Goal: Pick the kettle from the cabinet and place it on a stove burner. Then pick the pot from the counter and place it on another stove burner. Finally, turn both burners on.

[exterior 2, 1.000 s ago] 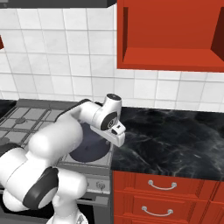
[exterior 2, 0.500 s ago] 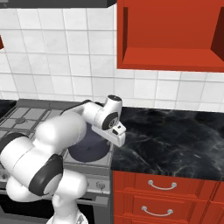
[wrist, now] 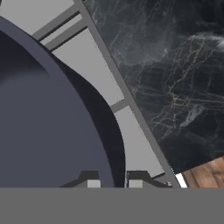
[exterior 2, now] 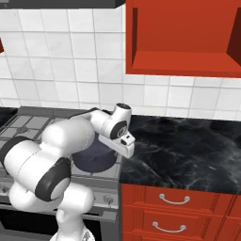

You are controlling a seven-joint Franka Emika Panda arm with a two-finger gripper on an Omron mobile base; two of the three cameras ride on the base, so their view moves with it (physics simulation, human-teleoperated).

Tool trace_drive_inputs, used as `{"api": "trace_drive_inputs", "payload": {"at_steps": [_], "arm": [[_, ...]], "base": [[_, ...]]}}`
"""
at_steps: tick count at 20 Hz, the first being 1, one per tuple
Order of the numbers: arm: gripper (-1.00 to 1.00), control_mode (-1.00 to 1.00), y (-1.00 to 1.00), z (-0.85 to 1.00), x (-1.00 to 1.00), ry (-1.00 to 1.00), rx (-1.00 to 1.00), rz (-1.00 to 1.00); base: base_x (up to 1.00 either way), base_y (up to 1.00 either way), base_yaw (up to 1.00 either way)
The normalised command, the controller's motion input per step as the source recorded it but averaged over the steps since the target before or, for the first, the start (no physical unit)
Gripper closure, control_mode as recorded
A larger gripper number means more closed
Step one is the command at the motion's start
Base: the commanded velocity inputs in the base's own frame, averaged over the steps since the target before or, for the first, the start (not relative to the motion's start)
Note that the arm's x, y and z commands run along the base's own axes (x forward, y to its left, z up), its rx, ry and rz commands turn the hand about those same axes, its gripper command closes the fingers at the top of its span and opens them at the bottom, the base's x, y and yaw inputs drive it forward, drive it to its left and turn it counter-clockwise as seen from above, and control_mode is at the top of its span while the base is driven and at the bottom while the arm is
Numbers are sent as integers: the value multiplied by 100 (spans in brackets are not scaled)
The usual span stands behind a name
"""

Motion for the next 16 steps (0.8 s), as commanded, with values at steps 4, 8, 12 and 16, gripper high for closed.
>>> {"api": "trace_drive_inputs", "payload": {"at_steps": [4,8,12,16], "arm": [[-100,-100,9,-9,0,0,0,0],[-100,-100,10,-7,0,0,0,0],[-100,-100,0,0,-1,-3,0,0],[-100,-100,0,0,-5,-7,0,0]], "base": [[0,0,0],[0,0,0],[0,0,0],[0,0,0]]}}
